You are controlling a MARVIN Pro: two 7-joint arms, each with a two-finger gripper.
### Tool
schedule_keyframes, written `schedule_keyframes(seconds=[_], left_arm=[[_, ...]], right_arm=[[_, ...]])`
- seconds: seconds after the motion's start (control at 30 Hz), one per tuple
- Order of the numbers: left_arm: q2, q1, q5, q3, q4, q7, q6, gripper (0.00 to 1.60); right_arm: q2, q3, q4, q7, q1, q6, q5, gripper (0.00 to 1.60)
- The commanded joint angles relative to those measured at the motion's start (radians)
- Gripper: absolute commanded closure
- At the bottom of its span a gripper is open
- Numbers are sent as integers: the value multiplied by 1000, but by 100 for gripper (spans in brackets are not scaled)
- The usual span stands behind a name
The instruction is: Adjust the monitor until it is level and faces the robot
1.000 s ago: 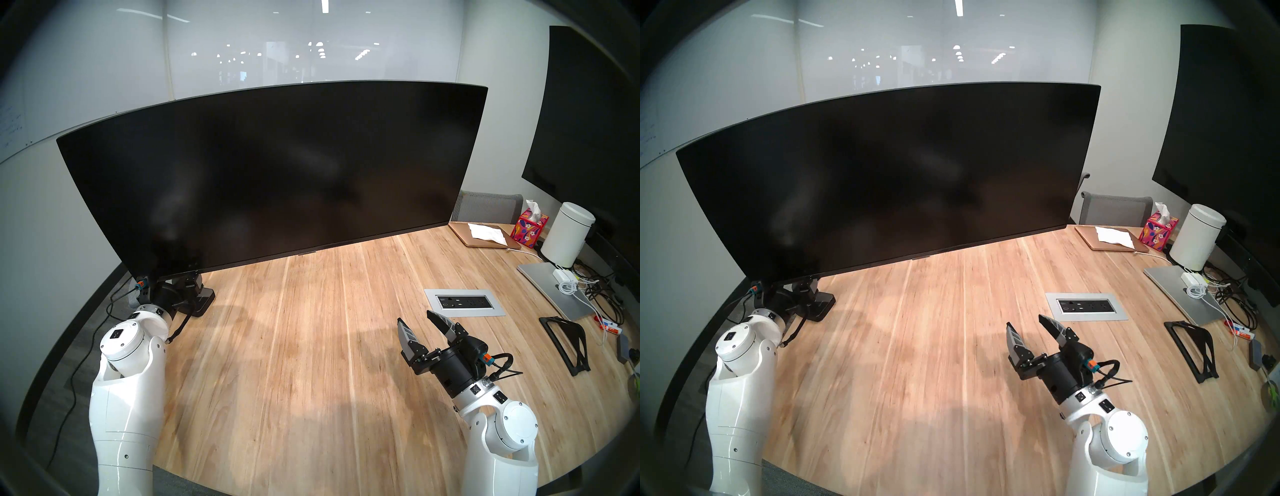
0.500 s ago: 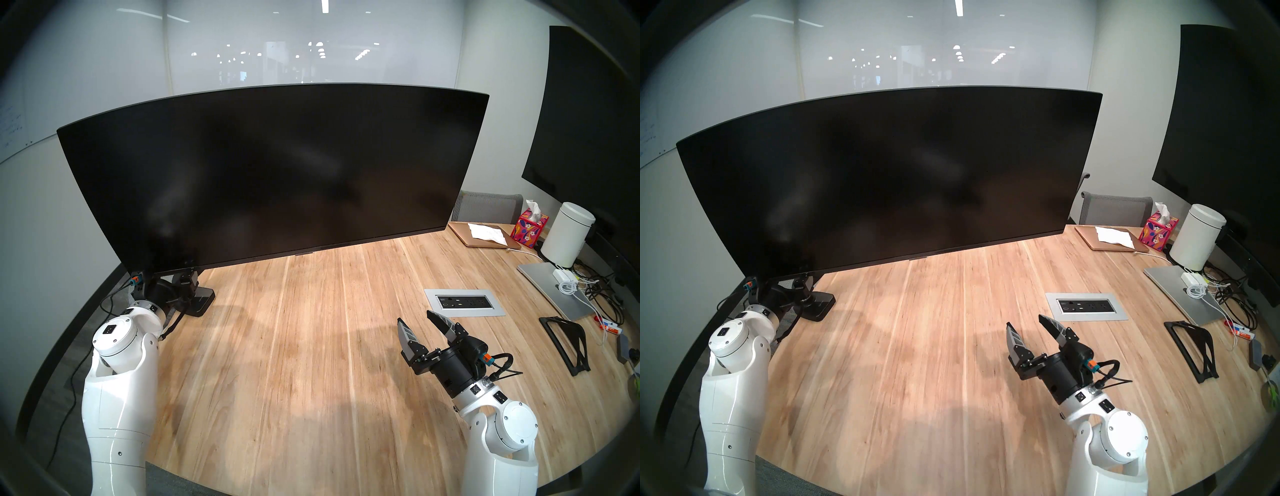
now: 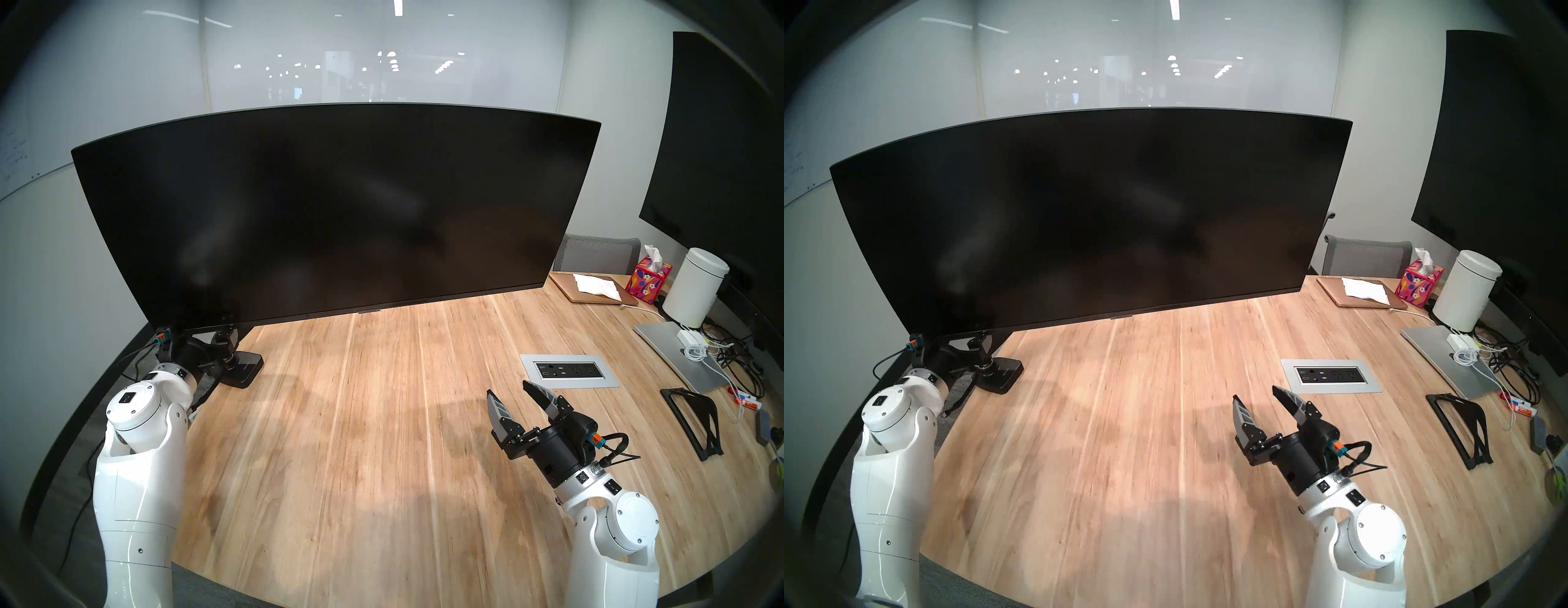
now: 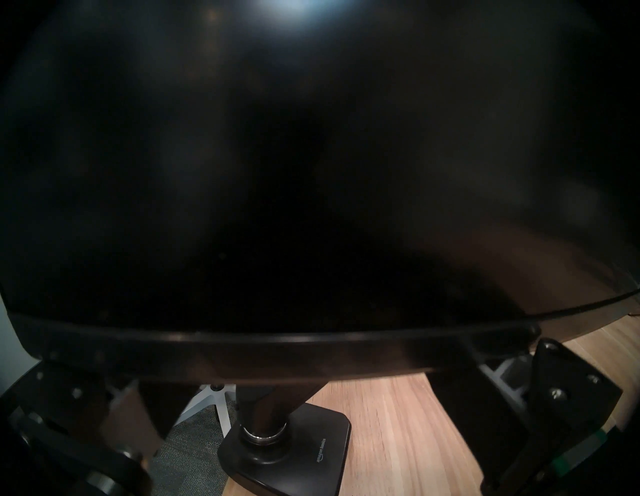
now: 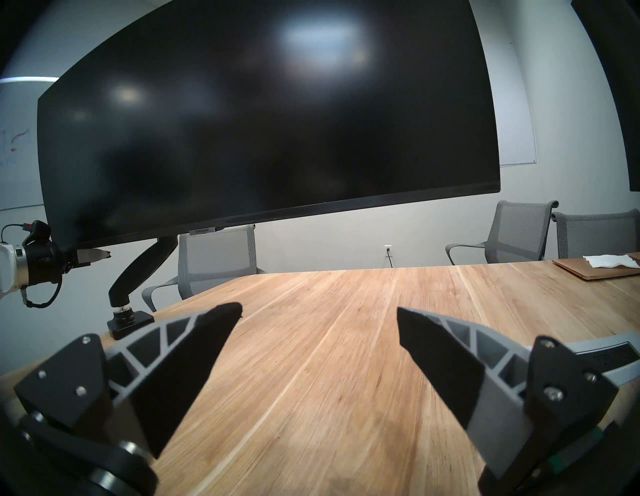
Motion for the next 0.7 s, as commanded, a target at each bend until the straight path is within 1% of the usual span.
schedule_keyframes(seconds=[0.0,0.37,0.67], left_arm=[[37,-87,-7,-24,-81,-6,-30,0],[44,-100,-6,-37,-83,-20,-19,0],[38,-90,-6,-41,-82,-33,-13,0]], right_arm=[[3,0,-16,1,4,-3,5,0],[3,0,-16,1,4,-3,5,0],[2,0,-17,0,3,-3,5,0]])
